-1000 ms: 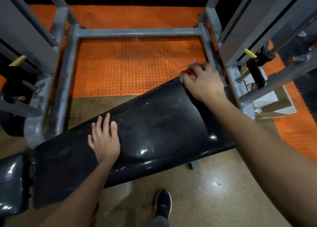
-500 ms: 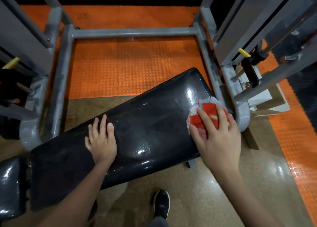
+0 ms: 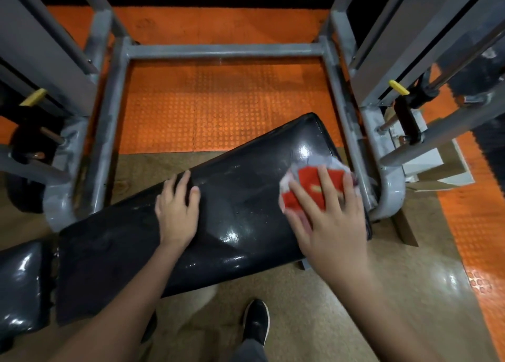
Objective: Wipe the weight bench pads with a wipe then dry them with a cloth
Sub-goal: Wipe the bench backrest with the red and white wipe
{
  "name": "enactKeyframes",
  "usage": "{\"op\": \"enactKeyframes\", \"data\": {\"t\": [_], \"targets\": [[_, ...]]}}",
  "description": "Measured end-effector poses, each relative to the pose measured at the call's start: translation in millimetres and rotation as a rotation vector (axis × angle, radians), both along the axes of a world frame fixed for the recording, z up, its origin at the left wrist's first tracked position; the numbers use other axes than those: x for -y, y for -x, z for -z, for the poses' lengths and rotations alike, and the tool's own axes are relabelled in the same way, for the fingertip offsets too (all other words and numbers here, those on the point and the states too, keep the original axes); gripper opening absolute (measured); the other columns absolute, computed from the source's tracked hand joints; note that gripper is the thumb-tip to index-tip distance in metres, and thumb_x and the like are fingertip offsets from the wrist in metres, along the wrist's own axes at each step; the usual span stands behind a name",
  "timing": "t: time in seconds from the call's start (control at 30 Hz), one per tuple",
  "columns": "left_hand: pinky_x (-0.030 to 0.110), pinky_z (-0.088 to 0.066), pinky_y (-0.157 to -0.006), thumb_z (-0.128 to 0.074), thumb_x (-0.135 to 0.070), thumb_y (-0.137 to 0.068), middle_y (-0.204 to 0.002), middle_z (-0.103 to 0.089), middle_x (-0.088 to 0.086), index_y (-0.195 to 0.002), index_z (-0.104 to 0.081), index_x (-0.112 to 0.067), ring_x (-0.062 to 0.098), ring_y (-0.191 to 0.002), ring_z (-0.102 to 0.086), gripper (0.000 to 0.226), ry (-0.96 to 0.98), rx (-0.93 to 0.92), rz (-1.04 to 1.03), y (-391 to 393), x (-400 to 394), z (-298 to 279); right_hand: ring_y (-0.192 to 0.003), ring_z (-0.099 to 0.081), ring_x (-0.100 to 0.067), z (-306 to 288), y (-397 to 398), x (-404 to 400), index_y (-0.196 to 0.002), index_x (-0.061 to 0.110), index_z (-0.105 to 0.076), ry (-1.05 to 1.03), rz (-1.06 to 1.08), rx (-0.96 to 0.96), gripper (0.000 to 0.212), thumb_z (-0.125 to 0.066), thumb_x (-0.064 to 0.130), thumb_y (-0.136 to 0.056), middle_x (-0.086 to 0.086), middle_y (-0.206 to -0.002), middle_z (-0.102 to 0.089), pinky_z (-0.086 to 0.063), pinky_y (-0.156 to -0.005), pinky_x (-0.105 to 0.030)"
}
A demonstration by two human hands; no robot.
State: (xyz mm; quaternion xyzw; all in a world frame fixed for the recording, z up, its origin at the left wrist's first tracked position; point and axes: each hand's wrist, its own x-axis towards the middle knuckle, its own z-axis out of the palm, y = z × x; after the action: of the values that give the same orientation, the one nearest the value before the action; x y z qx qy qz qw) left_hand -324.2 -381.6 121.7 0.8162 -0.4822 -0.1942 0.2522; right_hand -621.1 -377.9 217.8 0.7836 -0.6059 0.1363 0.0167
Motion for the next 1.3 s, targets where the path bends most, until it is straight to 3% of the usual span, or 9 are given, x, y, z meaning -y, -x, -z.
{"op": "enactKeyframes", "data": {"t": [0.13,0.2,0.33,0.43,0.7,0.83,1.0,1.13,1.3], "targets": [[0.050,-0.012,-0.123,-0.038,-0.050,-0.104,-0.155,-0.039,0.008,-0.148,-0.046,-0.031,0.024,-0.148,-0.028,0.049,-0.010,-0.010,0.053,29,28,-14,-0.156,-0.017,-0.039,-15,41,-11,-0.150,0.054,-0.041,-0.237,-0.114,-0.052,0.054,-0.043,0.069,-0.099,0.001,-0.168,-0.030,-0.027,-0.121,-0.061],[0.050,-0.014,-0.123,-0.034,-0.053,-0.103,-0.151,-0.044,0.006,-0.146,-0.048,-0.027,0.022,-0.146,-0.032,0.052,-0.001,0.004,0.093,43,42,-19,-0.146,-0.034,-0.037,-23,37,36,-0.150,0.057,-0.039,-0.277,-0.036,0.128,0.059,-0.053,0.068,-0.093,0.003,-0.167,-0.026,-0.041,-0.111,-0.054],[0.049,-0.020,-0.120,-0.024,-0.056,-0.099,-0.140,-0.056,0.000,-0.137,-0.056,-0.024,0.019,-0.136,-0.043,0.059,0.039,0.026,0.022,63,59,-23,-0.126,-0.058,-0.033,-25,-9,156,-0.140,0.054,-0.046,-0.361,0.149,0.350,0.055,-0.055,0.072,-0.089,-0.004,-0.145,-0.048,-0.045,-0.103,-0.039],[0.045,-0.019,-0.122,-0.028,-0.051,-0.103,-0.138,-0.057,-0.001,-0.136,-0.056,-0.025,0.019,-0.135,-0.044,0.051,0.062,0.049,0.002,63,56,-18,-0.119,-0.061,-0.037,-19,-34,192,-0.136,0.042,-0.059,-0.382,0.111,0.273,0.054,-0.055,0.067,-0.089,-0.009,-0.133,-0.055,-0.045,-0.103,-0.037],[0.045,-0.018,-0.121,-0.030,-0.050,-0.103,-0.141,-0.055,0.001,-0.137,-0.056,-0.026,0.021,-0.140,-0.040,0.049,0.080,0.056,-0.016,67,56,-24,-0.128,-0.055,-0.032,-27,22,51,-0.153,0.053,-0.032,-0.239,0.161,0.435,0.071,-0.063,0.063,-0.090,-0.002,-0.153,-0.042,-0.053,-0.098,-0.049],[0.046,-0.021,-0.121,-0.026,-0.052,-0.102,-0.140,-0.055,0.000,-0.137,-0.056,-0.026,0.020,-0.139,-0.040,0.052,0.061,0.066,-0.008,65,58,-25,-0.118,-0.061,-0.039,-20,-3,120,-0.148,0.050,-0.043,-0.280,0.187,0.369,0.074,-0.066,0.071,-0.081,-0.012,-0.139,-0.052,-0.053,-0.095,-0.045],[0.046,-0.023,-0.119,-0.033,-0.048,-0.103,-0.135,-0.057,-0.002,-0.133,-0.058,-0.026,0.017,-0.136,-0.042,0.045,0.074,0.064,-0.017,65,59,-20,-0.118,-0.063,-0.032,-18,-30,203,-0.131,0.037,-0.063,-0.443,0.159,0.309,0.060,-0.061,0.072,-0.082,-0.007,-0.129,-0.064,-0.049,-0.098,-0.035],[0.048,-0.027,-0.117,-0.039,-0.043,-0.105,-0.132,-0.059,0.000,-0.133,-0.059,-0.024,0.018,-0.134,-0.044,0.040,0.075,0.087,-0.020,62,59,-26,-0.119,-0.061,-0.031,-25,-4,106,-0.150,0.046,-0.044,-0.293,0.157,0.448,0.061,-0.062,0.061,-0.093,-0.010,-0.145,-0.050,-0.055,-0.093,-0.040],[0.051,-0.028,-0.116,-0.031,-0.048,-0.105,-0.140,-0.055,0.001,-0.138,-0.056,-0.023,0.023,-0.138,-0.044,0.048,0.017,0.060,0.019,61,61,-33,-0.140,-0.044,-0.027,-36,29,47,-0.152,0.050,-0.039,-0.425,0.162,0.378,0.071,-0.058,0.070,-0.087,-0.004,-0.160,-0.033,-0.049,-0.106,-0.048]]}}
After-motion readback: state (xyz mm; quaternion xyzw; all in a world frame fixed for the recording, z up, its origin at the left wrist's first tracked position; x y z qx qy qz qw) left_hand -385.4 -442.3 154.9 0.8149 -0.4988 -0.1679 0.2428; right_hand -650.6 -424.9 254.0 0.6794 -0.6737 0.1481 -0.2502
